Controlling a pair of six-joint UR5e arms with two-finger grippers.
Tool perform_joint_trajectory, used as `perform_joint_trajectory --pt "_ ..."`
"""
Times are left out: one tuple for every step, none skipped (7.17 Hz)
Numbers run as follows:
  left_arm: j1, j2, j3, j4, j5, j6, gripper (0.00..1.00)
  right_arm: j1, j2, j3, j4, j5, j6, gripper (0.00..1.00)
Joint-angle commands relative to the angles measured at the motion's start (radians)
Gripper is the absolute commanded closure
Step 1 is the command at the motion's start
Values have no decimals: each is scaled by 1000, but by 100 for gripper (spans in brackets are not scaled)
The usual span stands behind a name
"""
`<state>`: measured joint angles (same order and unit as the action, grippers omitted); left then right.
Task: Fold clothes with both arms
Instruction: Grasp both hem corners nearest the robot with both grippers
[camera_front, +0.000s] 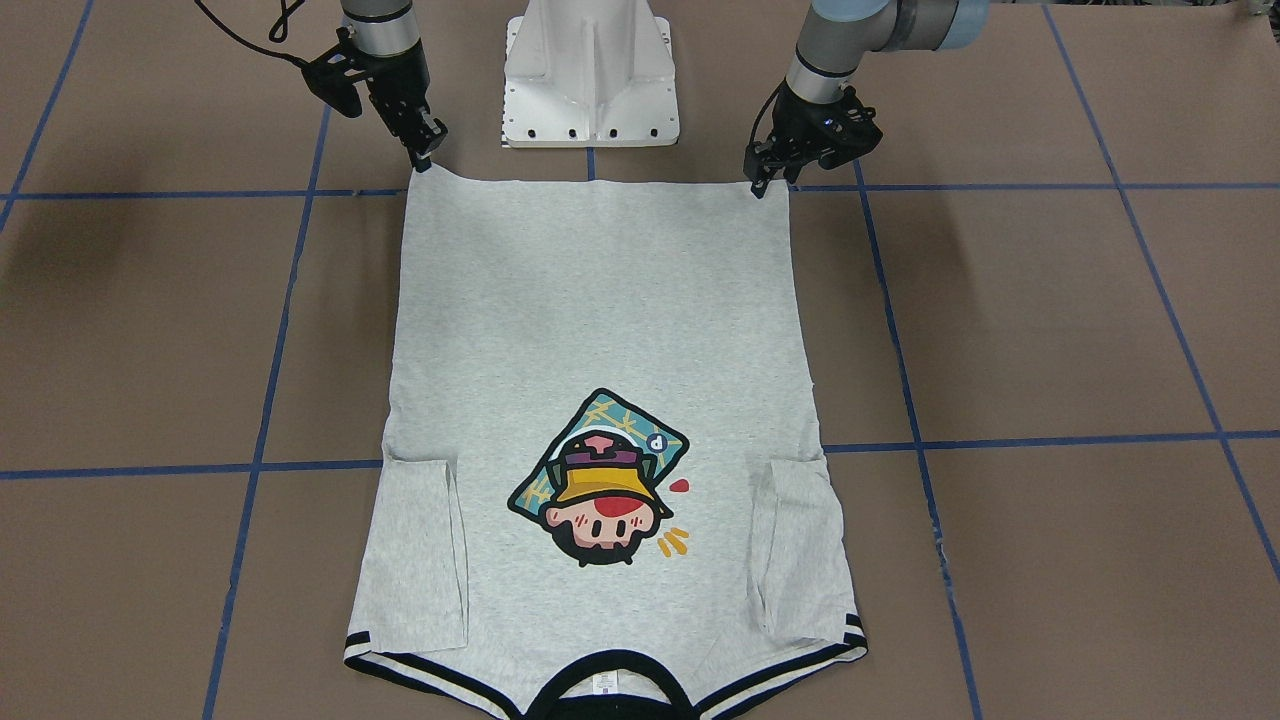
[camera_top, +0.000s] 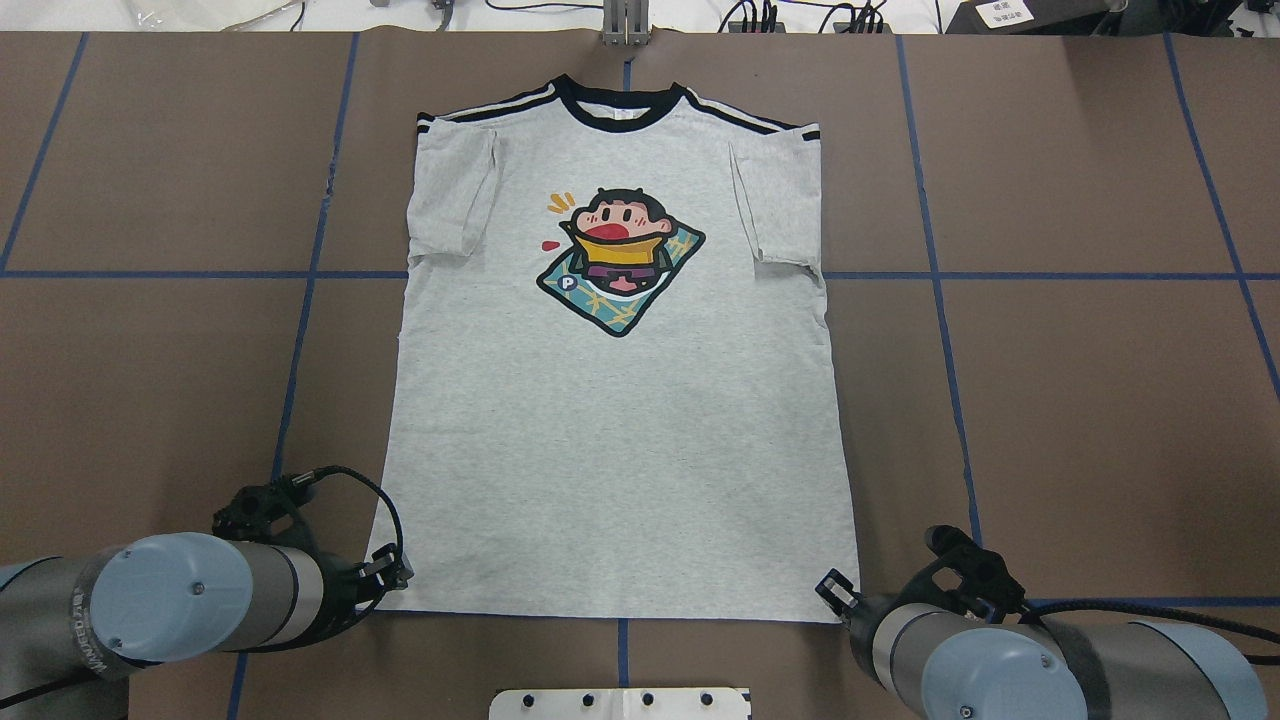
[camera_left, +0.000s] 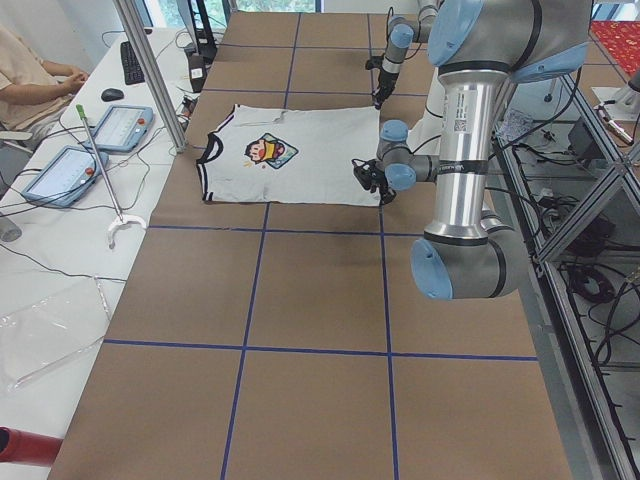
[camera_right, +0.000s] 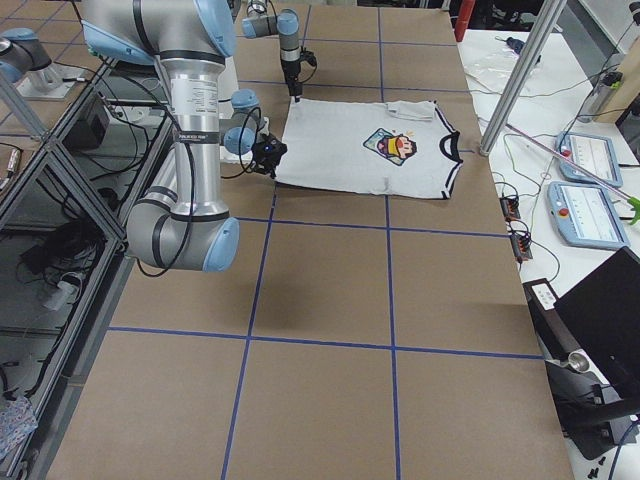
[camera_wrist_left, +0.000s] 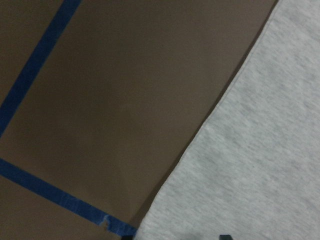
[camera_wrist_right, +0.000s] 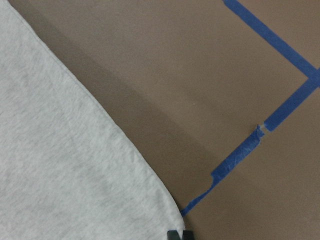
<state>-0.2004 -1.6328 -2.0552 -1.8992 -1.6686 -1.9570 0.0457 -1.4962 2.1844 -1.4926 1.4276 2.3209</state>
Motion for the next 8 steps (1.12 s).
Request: perform_joint_trajectory --pt "4 1 15 0 0 0 35 -1 1 0 0 -1 0 100" --pt "4 2 23 0 0 -2 36 0 -1 0 0 -1 0 100" --pt "4 1 21 2 -2 -3 47 0 -1 0 0 -1 0 100" --pt "4 2 17 2 -2 -28 68 0 -1 0 0 0 0 100" --pt "4 1 14 14 -2 -34 77 0 -1 0 0 0 0 100" --pt "7 1 10 29 -2 -34 81 0 -1 0 0 0 0 100" --pt "15 1 9 29 -2 -36 89 0 1 0 0 0 0 100" --pt "19 1 -6 35 -3 -34 100 -1 1 0 0 -1 0 100"
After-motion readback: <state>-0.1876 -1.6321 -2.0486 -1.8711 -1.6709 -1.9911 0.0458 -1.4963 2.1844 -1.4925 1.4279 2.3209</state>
